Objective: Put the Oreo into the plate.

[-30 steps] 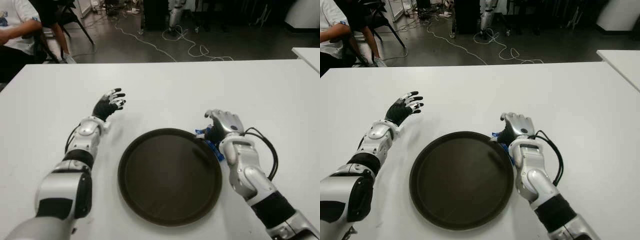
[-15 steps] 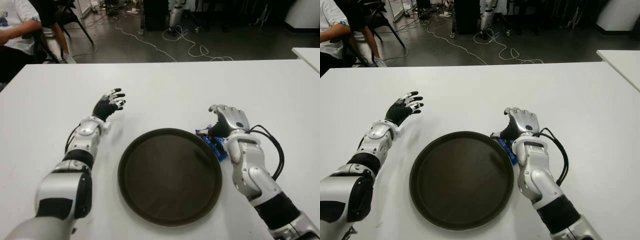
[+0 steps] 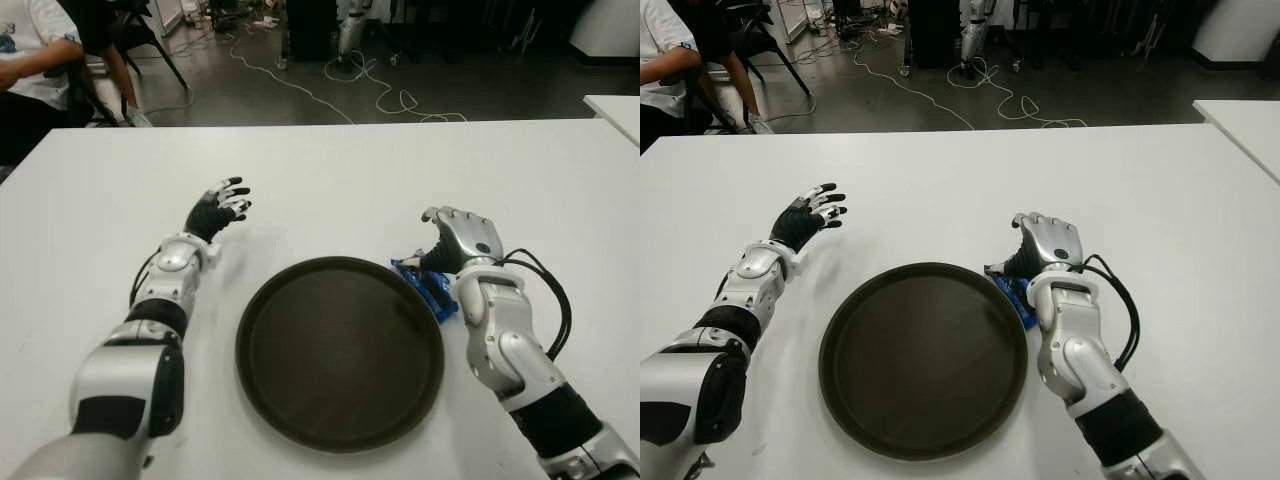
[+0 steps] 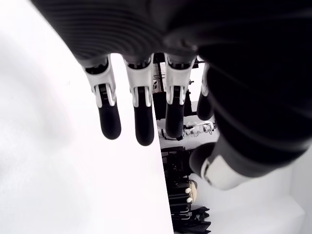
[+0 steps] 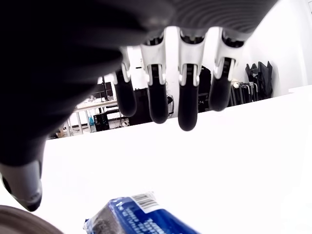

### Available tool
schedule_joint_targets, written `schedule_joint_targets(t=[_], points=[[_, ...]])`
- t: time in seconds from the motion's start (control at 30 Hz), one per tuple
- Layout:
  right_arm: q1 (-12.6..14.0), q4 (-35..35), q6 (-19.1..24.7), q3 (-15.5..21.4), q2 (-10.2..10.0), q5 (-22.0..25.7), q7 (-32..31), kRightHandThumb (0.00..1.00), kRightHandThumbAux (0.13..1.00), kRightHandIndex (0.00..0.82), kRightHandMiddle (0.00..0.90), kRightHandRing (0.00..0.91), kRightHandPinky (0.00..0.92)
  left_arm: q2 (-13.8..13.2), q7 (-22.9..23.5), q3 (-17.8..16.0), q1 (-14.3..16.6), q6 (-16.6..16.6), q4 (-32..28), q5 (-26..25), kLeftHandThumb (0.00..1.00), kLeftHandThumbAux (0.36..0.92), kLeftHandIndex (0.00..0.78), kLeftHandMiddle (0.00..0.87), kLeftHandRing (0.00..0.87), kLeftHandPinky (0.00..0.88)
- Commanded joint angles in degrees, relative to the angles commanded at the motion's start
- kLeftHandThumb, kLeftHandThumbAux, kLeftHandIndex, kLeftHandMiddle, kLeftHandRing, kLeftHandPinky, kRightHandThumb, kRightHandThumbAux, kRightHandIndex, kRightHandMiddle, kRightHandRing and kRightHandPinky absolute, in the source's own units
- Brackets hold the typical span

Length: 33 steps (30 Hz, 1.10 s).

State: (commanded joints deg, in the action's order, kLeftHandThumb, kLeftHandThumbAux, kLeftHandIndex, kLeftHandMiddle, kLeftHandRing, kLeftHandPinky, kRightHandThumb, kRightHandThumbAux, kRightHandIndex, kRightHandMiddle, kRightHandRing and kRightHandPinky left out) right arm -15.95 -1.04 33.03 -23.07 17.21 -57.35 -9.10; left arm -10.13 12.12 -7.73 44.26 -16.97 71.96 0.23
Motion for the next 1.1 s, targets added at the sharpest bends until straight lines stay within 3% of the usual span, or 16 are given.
schedule_joint_targets(t=[1.1], points=[[-2.0,6.0,-1.2,1.5,-0.5,1.3,0.9,0.0,0.594,0.265,0.246,0.238,0.202,-0.2,0.1,0.2,0.0,0.0,0.1,0.3,0.039,0.714,0.138,0.196,0.202,0.219]])
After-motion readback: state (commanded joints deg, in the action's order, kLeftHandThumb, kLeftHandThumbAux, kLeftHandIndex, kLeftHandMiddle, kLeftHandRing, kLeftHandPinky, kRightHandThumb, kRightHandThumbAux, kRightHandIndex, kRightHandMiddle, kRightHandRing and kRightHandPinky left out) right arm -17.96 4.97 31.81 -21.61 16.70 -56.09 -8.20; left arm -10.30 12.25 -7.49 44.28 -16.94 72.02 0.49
